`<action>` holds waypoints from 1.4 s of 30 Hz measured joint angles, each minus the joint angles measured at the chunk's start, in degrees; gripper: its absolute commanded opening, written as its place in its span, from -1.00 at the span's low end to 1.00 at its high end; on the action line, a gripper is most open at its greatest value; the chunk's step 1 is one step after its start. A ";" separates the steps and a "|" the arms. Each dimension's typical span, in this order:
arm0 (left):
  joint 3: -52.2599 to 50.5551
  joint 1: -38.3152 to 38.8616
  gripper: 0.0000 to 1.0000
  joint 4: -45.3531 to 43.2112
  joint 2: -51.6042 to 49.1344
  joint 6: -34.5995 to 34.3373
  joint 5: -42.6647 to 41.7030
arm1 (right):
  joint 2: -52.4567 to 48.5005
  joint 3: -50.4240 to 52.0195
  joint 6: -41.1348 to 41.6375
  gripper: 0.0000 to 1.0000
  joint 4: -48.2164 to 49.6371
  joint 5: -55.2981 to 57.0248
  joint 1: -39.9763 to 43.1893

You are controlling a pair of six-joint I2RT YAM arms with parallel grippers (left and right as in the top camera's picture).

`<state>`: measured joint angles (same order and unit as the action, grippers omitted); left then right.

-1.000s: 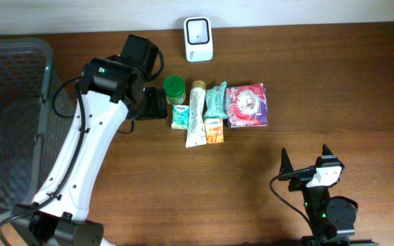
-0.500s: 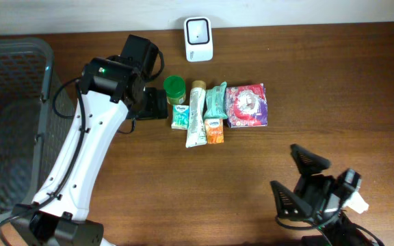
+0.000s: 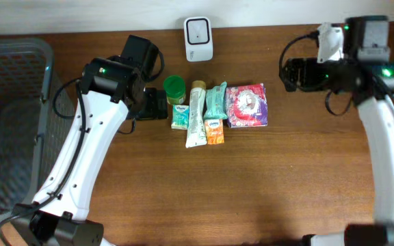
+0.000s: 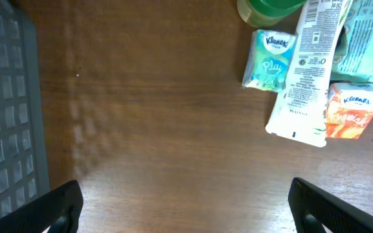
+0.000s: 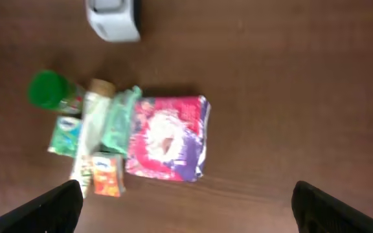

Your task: Scan the item barcode

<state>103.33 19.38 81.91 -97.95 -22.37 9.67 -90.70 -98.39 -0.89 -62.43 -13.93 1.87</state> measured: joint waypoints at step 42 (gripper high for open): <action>0.00 0.00 0.98 -0.04 0.00 0.00 0.00 | -29.79 2.62 -6.60 -0.92 -2.01 -26.75 6.27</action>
<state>103.33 19.38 81.87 -97.95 -22.37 9.67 -120.49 -95.77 -7.49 -64.45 -40.69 8.14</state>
